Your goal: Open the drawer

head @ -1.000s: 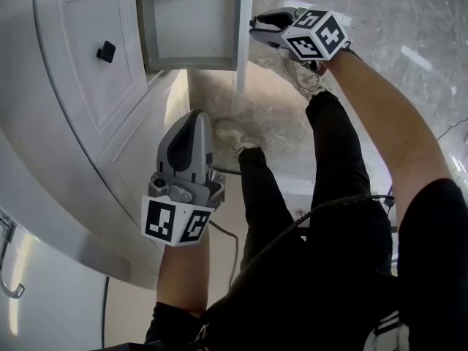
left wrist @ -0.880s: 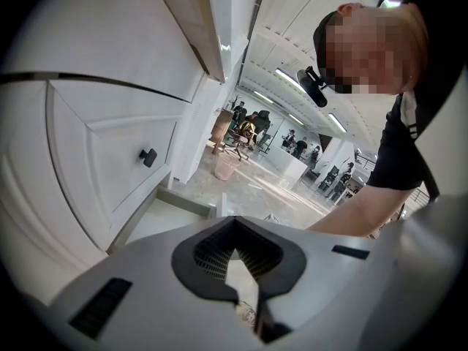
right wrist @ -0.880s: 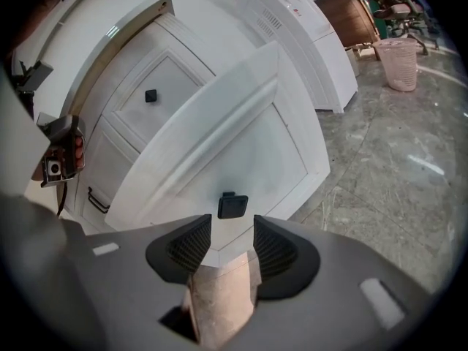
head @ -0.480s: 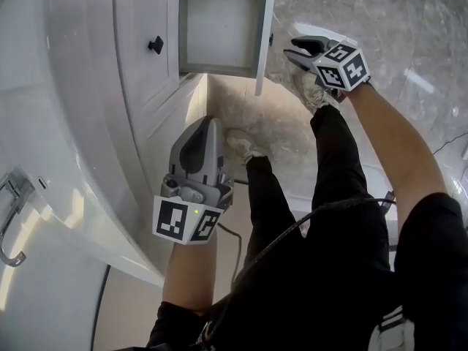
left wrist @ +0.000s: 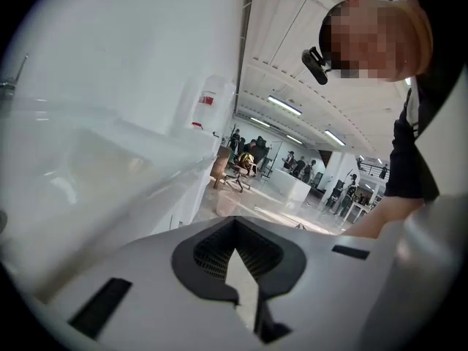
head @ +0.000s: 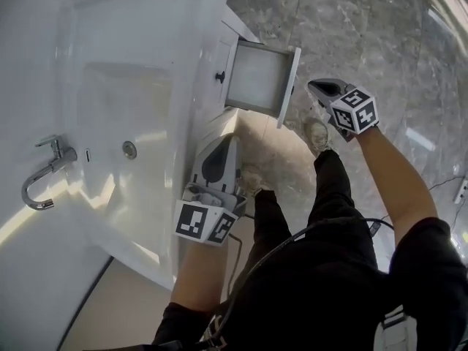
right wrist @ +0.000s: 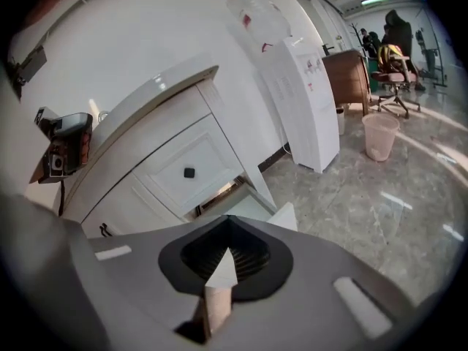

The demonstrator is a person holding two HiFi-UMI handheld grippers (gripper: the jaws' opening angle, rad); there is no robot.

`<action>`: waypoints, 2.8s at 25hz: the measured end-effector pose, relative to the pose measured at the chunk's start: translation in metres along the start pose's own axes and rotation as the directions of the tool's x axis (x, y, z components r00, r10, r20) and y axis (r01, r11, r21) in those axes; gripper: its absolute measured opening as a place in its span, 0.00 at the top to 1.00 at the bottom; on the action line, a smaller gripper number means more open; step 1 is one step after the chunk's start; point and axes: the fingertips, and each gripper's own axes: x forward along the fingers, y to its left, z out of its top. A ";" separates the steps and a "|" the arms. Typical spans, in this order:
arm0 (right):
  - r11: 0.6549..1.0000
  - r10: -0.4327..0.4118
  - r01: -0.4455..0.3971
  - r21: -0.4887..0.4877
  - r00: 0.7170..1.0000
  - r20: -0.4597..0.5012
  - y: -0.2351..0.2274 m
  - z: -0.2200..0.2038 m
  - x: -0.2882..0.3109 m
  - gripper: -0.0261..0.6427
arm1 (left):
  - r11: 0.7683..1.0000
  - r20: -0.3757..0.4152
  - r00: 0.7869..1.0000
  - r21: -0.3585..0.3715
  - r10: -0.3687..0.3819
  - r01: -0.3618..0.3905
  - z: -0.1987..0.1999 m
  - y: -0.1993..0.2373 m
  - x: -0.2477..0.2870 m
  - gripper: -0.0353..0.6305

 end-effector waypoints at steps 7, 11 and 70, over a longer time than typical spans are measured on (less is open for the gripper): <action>0.995 -0.002 0.004 -0.095 1.000 0.020 0.066 0.104 -0.045 0.96 | 0.999 0.106 0.993 -0.017 0.042 -0.041 0.085 -0.004 -0.058 0.96; 0.989 0.015 -0.009 -0.146 0.999 0.041 0.112 0.169 -0.070 0.96 | 0.996 0.185 0.979 -0.052 0.081 -0.072 0.141 0.003 -0.111 0.96; 0.497 0.661 -0.588 -0.638 0.733 -0.162 0.757 0.417 0.049 0.96 | 0.575 0.449 0.376 -0.487 0.811 -0.658 0.188 0.155 -0.706 0.96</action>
